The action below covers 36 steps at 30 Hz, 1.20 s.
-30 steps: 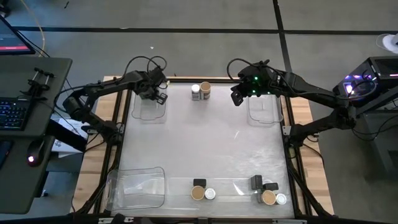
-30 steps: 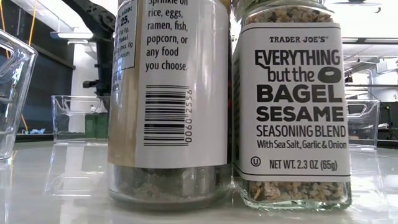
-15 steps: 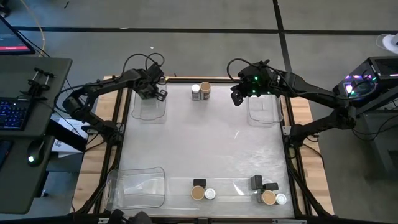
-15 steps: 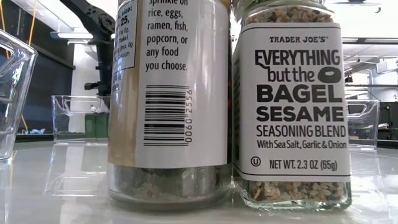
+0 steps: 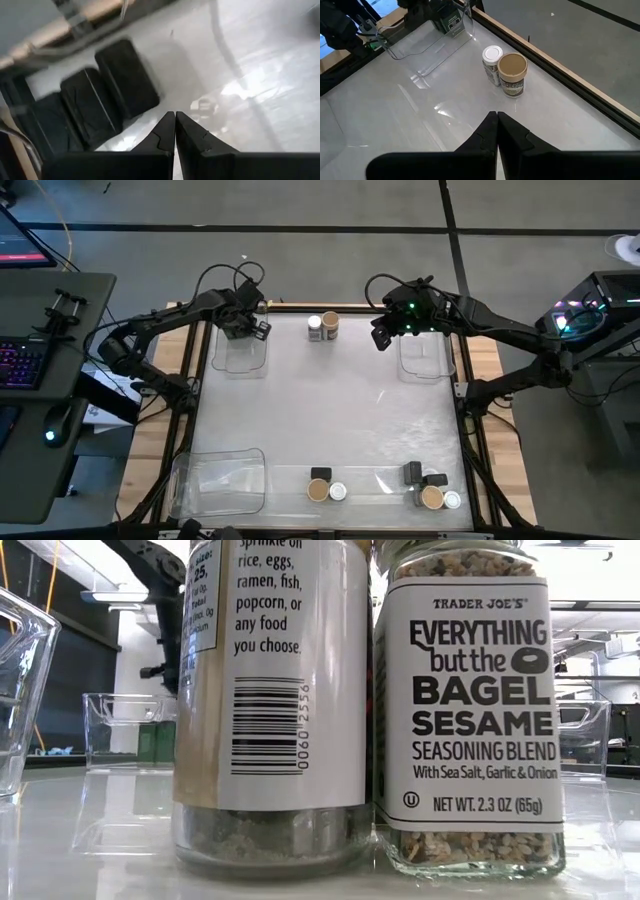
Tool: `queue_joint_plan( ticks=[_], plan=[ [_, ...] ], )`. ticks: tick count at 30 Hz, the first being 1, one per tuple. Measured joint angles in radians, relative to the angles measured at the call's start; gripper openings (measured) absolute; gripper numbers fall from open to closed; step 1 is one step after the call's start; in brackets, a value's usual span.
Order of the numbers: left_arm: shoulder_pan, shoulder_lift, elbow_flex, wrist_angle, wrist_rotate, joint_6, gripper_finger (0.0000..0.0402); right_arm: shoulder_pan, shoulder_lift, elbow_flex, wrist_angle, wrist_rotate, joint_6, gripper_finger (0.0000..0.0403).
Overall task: Sort spices by type
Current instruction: Put the black seasoning can into the top left transparent bin
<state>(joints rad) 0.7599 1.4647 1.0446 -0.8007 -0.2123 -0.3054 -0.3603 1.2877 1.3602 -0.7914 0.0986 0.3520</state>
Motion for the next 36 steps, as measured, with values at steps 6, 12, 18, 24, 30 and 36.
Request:
queue_joint_plan(
  ticks=[6, 12, 18, 24, 30, 36],
  plan=[
    [-0.052, -0.066, 0.101, -0.001, 0.000, -0.007, 0.0000, 0.001, -0.011, 0.000, 0.002, -0.104, -0.019, 0.0000],
    [-0.190, -0.177, 0.108, 0.157, 0.129, 0.069, 0.0000, 0.105, 0.009, 0.001, -0.094, -0.412, -0.014, 0.0000],
    [-0.370, -0.250, 0.015, 0.429, 0.447, 0.159, 0.0000, 0.364, 0.057, 0.001, -0.321, -0.455, 0.103, 0.0000],
    [-0.475, -0.251, -0.070, 0.591, 0.507, 0.135, 0.0000, 0.640, 0.093, -0.045, -0.380, -0.538, 0.336, 0.0000],
    [-0.462, -0.251, -0.081, 0.632, 0.489, 0.124, 0.0000, 0.819, 0.091, -0.305, -0.148, -0.777, 0.610, 0.0000],
    [-0.439, -0.251, -0.081, 0.651, 0.489, 0.124, 0.0000, 0.832, 0.091, -0.422, 0.053, -0.721, 0.740, 0.0000]
  ],
)
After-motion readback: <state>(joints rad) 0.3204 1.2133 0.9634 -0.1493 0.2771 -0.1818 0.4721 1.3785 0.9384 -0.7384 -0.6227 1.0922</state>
